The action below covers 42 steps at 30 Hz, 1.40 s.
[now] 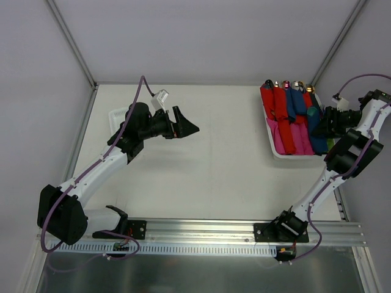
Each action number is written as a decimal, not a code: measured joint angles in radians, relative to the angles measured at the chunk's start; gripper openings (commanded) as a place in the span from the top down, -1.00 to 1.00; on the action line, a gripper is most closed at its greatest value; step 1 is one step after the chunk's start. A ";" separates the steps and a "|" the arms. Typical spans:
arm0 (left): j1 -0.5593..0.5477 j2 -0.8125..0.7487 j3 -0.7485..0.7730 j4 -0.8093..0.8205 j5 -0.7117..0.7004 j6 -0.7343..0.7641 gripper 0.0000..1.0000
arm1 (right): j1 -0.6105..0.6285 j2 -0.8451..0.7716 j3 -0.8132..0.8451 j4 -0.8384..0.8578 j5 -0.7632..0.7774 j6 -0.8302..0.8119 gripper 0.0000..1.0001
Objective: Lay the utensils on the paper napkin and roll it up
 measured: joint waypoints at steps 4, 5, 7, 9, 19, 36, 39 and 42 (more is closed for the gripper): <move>0.000 0.000 -0.001 -0.003 -0.026 0.000 -0.97 | 0.001 0.000 0.002 -0.003 0.000 0.016 -0.30; 0.000 -0.001 -0.003 -0.003 -0.035 0.000 -0.97 | 0.001 0.000 0.002 -0.003 -0.001 0.020 -0.36; 0.000 -0.002 -0.009 -0.008 -0.045 0.000 -0.97 | 0.001 0.000 0.002 -0.003 -0.003 0.028 -0.42; 0.000 -0.003 -0.011 -0.018 -0.061 0.000 -0.97 | 0.001 0.000 0.003 -0.003 -0.008 0.038 -0.54; 0.002 -0.043 -0.030 -0.051 -0.152 0.000 -0.97 | 0.017 -0.046 0.004 0.048 0.012 0.125 -0.98; 0.119 -0.051 0.003 -0.330 -0.271 0.097 -0.98 | 0.167 -0.378 0.019 0.308 0.027 0.257 -0.98; 0.129 -0.035 0.057 -0.378 -0.277 0.142 -0.97 | 0.352 -0.447 -0.065 0.357 0.019 0.304 -0.98; 0.138 -0.004 0.106 -0.409 -0.279 0.175 -0.97 | 0.537 -0.517 -0.235 0.432 0.011 0.367 -0.98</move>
